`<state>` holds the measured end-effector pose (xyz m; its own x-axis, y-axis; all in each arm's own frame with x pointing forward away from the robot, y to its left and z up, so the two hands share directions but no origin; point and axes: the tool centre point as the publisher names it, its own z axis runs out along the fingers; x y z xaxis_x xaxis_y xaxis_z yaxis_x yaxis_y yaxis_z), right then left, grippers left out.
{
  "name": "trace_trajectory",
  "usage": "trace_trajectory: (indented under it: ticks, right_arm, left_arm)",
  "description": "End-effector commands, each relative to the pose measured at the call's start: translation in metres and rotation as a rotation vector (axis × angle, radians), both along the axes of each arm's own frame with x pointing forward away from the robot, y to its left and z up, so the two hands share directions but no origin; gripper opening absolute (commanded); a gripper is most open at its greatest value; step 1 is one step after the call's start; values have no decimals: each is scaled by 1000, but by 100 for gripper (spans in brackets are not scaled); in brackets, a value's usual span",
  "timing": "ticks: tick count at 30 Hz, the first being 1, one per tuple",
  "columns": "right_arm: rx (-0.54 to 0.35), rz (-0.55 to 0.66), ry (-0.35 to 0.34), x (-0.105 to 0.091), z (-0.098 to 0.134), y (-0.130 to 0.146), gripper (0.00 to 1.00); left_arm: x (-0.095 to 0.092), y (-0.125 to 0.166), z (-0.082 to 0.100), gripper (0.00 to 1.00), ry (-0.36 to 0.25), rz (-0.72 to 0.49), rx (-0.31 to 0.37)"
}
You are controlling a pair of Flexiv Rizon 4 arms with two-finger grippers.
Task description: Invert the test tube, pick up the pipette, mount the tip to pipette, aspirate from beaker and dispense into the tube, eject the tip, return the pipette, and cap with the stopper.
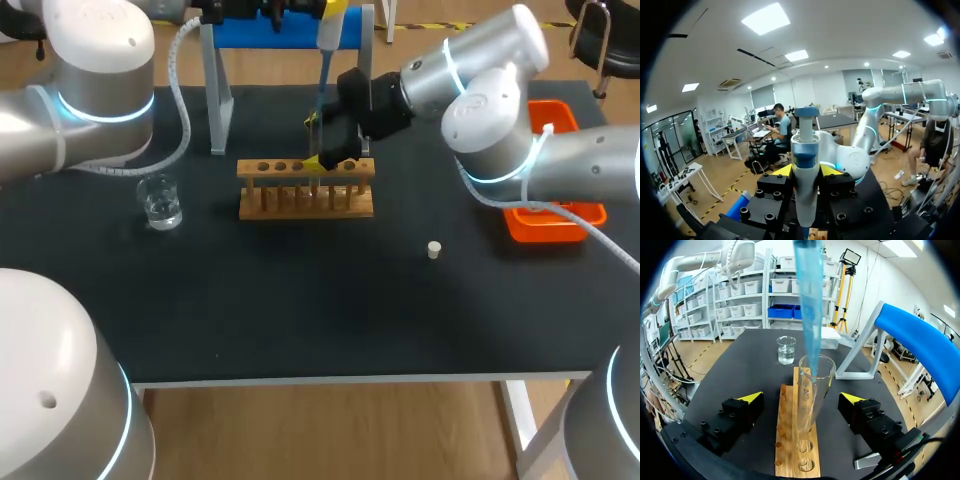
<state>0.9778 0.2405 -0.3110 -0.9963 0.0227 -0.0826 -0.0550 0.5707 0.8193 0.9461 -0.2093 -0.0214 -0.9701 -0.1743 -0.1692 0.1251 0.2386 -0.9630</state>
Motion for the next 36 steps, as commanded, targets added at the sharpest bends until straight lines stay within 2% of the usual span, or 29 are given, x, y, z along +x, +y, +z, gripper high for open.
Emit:
trace_trajectory:
  ticks: [1, 13, 21, 27, 36]
  right_arm:
    - [-3, -1, 0, -1, 1, 0, 100]
    - [-3, -1, 0, -1, 1, 0, 100]
    - [-3, -1, 0, -1, 1, 0, 100]
    - [-3, -1, 0, -1, 1, 0, 100]
    - [-3, -1, 0, -1, 1, 0, 100]
  left_arm:
    - [-1, 1, 4, 0, -1, 5, 7]
    - [-5, 1, 16, 0, -19, 22, 19]
    - [-13, 9, 28, 0, -55, 51, 28]
    - [-30, 35, 33, 0, -53, 100, 50]
    - [-58, 57, 20, 0, -36, 143, 44]
